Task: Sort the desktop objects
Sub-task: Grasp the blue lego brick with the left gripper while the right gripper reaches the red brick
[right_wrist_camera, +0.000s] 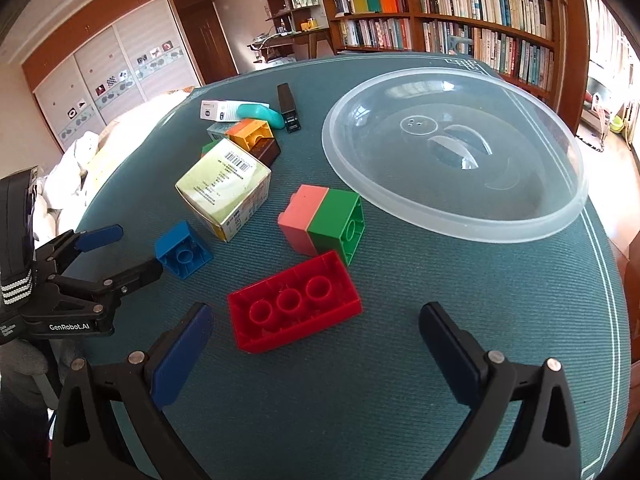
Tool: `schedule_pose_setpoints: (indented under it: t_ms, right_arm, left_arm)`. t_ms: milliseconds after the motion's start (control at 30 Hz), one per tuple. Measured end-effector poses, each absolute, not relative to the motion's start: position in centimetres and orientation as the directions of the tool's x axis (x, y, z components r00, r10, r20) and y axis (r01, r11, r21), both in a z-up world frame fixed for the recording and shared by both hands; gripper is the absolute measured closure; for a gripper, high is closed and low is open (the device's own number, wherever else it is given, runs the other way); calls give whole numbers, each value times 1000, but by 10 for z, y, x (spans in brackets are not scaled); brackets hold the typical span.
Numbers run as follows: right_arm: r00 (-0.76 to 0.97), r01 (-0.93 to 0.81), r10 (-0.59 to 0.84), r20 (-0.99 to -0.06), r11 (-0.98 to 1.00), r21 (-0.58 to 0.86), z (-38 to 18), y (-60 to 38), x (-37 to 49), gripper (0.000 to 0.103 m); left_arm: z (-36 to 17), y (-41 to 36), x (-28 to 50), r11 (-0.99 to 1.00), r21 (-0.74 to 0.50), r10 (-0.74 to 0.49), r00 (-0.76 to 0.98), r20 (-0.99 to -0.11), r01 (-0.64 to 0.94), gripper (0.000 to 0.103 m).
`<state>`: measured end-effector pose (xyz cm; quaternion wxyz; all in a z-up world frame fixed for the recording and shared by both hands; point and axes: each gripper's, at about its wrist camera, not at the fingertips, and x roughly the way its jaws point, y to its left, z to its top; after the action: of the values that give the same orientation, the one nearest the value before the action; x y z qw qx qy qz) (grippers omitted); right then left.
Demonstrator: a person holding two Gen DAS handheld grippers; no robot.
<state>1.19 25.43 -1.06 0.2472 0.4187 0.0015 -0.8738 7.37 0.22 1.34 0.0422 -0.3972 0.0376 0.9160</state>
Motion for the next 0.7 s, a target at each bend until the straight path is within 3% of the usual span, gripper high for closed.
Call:
schedule_pose_setpoints:
  t_ms: [133,233,300,700]
  right_arm:
    - [-540,491,-454,-709,-854,173,-4,248,23,3]
    - [-539,521,-456,-708,-841,146,-4,241,26,12]
    - [-530,529,-455,-716,-837,141,-5,239,26,19]
    - [-486,521,-485,-727,-829,205,-8,243,17,20]
  left_arm:
    - [27,18,74,-991,27,75,-701,-709,-133,0]
    - [31,29,71,-987,27,95,-703,-705,-160,2]
    - [30,37,67,-984,40,96,-705,-703,-174,7]
    - [14,43,22,-987,-43,133,-627,-768,-156,35]
